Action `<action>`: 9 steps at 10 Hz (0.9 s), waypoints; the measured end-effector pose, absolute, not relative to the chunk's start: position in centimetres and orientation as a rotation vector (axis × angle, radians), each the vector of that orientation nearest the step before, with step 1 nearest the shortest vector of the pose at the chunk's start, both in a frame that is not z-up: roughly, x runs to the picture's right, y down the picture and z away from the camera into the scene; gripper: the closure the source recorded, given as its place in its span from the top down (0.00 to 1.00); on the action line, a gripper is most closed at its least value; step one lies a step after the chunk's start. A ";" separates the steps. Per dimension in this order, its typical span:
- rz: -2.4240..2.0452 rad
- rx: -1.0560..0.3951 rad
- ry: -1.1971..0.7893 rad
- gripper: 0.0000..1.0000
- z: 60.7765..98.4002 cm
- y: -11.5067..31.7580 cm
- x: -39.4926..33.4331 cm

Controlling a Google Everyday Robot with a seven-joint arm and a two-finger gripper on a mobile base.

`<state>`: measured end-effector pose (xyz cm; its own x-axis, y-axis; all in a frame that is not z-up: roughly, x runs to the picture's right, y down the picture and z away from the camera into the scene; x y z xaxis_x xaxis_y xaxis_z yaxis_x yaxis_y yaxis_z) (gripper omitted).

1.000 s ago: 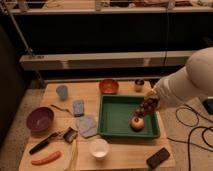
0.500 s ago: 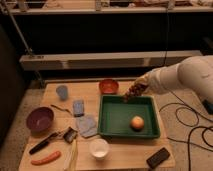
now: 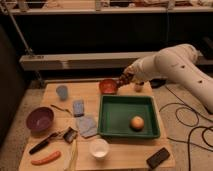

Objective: Place grapes in red bowl

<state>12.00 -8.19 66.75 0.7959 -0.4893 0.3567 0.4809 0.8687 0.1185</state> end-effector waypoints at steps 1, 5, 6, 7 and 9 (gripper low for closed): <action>-0.515 0.008 -0.383 0.00 67.6 -9.0 12.1; -0.504 -0.068 -0.371 0.00 72.3 -10.3 12.1; -0.509 -0.087 -0.367 0.00 73.7 -10.1 11.9; -0.519 -0.112 -0.357 0.00 75.5 -9.9 11.8; -0.534 -0.149 -0.355 0.00 78.1 -9.6 11.4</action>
<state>11.41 -9.60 78.06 0.8013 -0.4712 0.3686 0.5221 0.8516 -0.0465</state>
